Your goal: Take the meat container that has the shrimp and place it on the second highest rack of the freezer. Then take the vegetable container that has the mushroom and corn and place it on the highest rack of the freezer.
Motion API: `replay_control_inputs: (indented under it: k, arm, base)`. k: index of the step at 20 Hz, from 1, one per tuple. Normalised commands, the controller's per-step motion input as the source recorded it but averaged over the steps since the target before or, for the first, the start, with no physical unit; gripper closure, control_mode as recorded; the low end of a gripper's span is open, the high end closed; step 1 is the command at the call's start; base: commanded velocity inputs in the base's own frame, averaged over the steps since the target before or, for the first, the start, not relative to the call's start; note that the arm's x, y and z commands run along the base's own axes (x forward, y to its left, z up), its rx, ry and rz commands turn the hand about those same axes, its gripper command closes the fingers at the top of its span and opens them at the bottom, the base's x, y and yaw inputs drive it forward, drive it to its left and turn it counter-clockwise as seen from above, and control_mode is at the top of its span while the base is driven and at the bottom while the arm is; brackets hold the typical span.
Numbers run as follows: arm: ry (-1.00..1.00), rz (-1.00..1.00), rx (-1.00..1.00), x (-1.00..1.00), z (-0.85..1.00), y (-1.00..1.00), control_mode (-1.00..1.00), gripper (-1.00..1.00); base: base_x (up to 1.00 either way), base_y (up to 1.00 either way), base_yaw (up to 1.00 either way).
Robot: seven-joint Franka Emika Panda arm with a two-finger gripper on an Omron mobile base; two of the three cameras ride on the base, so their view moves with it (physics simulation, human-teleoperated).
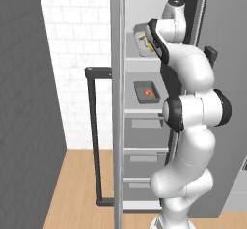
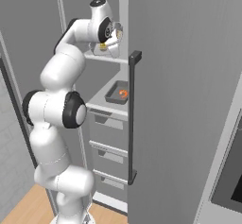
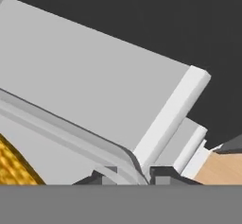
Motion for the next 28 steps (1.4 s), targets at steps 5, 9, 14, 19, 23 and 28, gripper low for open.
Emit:
replay_control_inputs:
  k: [5,9,14,19,23,28]
  arm:
    - [-0.01,-0.20,0.00,0.33,0.00,-0.10,-1.00,1.00]
    - [0.00,-0.08,0.00,0.18,-0.21,-0.05,-1.00,1.00]
    - [0.00,-0.01,0.00,0.20,-0.35,-0.01,-1.00,1.00]
    - [0.00,0.00,0.00,0.02,-0.04,0.00,-1.00,1.00]
    - [0.00,0.00,0.00,0.00,0.00,0.00,-1.00,-1.00]
    - [0.00,0.00,0.00,0.03,0.00,0.00,-1.00,-1.00]
  base:
    - [0.00,0.00,0.00]
    - [0.00,0.00,0.00]
    - [0.00,0.00,0.00]
    - [0.00,0.00,0.00]
    - [0.00,0.00,0.00]
    - [0.00,0.00,0.00]
